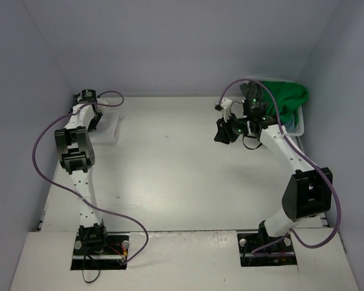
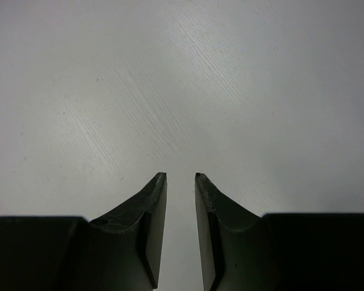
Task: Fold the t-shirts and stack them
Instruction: Put the neatly folded tshirt into the corner of the board with the left arm
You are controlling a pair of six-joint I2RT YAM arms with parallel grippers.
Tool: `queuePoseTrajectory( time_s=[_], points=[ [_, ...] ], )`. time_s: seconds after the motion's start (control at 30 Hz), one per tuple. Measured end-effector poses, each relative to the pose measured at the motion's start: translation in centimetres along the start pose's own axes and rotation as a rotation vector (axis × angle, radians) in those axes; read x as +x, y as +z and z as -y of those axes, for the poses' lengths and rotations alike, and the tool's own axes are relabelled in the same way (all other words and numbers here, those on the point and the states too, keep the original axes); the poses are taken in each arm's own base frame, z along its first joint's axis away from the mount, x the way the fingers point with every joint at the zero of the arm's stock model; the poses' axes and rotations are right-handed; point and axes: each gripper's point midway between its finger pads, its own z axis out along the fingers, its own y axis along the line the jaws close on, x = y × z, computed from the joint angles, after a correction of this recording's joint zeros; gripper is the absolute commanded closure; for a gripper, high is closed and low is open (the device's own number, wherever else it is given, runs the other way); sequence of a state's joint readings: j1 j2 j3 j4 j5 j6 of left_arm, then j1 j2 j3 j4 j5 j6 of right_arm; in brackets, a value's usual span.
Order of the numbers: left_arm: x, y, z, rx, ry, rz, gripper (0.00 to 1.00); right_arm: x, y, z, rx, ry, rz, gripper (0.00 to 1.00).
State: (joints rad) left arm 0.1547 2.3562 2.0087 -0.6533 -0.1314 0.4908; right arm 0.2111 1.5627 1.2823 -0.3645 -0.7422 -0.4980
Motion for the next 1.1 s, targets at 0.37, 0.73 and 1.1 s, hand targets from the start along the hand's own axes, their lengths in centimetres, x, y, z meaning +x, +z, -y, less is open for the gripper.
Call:
queuePoseTrajectory(
  time_s=[0.37,0.73,1.1],
  points=[
    [-0.7,0.2,-2.4,-0.100,-0.017,0.006,1.00,0.5,0.2,-0.2,-0.010,0.009,-0.006,0.77],
    [-1.3,0.1,-3.4,-0.138,-0.096,0.035,0.33,0.7,0.2,-0.3,-0.012,0.017,-0.010,0.71],
    [-3.0,-7.4,-6.7,-0.222,-0.167,0.140,0.33,1.2,0.0,0.5,0.037,0.047,-0.033,0.71]
  ],
)
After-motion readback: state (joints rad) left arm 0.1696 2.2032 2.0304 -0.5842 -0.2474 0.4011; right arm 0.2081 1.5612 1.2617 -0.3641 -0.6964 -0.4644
